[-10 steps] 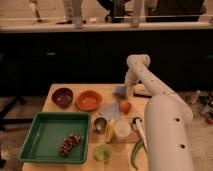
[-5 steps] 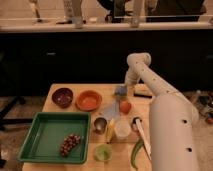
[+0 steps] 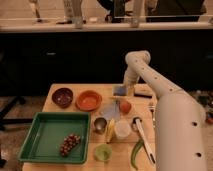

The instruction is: Place sponge in paper cup

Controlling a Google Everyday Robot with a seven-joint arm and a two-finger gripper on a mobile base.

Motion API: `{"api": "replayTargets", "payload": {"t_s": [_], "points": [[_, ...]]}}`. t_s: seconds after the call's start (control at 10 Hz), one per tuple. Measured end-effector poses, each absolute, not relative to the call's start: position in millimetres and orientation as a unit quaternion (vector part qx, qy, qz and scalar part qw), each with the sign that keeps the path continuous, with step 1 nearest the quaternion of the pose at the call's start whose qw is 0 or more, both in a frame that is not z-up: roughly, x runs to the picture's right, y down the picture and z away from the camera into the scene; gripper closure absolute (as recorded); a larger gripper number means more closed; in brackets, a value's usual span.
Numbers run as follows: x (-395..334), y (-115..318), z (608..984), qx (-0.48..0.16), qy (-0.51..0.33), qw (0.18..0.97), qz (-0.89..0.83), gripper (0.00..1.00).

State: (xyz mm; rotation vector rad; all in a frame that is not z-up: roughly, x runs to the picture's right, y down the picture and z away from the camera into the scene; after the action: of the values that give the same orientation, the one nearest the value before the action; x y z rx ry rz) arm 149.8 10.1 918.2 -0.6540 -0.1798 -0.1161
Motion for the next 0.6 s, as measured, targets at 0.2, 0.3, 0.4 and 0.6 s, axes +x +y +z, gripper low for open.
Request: {"api": "replayTargets", "payload": {"t_s": [0.2,0.3,0.4,0.6], "points": [[146.8,11.4,906.5,-0.319,-0.094,0.941,-0.064,1.0],[145.1,13.1,901.5,-0.32,-0.098,0.94,-0.067,1.0],[144.2,14.8,897.9,-0.321,-0.1,0.939,-0.072,1.0],[140.4,15.0,889.7,-0.32,-0.105,0.938,-0.08,1.0]]}}
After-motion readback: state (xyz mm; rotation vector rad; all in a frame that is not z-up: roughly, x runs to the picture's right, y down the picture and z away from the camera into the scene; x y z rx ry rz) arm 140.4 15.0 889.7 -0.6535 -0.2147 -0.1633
